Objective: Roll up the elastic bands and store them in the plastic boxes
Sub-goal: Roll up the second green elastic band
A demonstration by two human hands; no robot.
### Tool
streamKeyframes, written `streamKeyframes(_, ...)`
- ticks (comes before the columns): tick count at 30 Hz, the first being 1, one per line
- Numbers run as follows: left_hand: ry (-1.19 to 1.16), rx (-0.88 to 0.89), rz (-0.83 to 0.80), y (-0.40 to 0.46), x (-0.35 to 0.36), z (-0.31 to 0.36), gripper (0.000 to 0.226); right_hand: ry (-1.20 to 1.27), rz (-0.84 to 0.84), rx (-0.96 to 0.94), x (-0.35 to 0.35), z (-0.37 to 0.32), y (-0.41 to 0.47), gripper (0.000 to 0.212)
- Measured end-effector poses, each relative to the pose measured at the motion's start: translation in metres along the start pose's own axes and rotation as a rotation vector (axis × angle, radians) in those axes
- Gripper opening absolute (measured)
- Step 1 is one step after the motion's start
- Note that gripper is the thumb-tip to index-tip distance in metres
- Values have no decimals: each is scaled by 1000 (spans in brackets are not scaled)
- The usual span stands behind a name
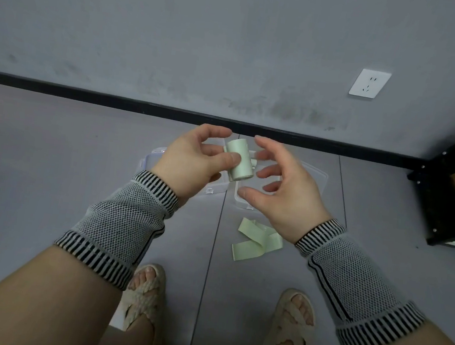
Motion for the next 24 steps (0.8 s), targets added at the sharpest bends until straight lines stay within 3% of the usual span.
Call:
streamKeyframes(3,3,-34,-45,0,3,-4,41,-122,2,-90,-1,-4,-2,83)
streamKeyframes(7,30,-68,-105,-1,9,-10,57,-210,-9,-178,6,-11,-1,79)
streamKeyframes(17,41,-45,-117,-2,11,-10,60,-292,16,-195,7,-9,1,67)
streamKeyframes(24,225,20,-94,-5,16,-14,63,-364,8,-182,12,-9,3,56)
Point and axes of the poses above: each hand's wrist, its own y-axis towards the middle knuckle, its own x-axis out of the palm, z = x × y, the point moved 5 cm from there along y, towards the middle knuckle, and after that the axes turned 13 degrees about -y, right-handed, at the moved point
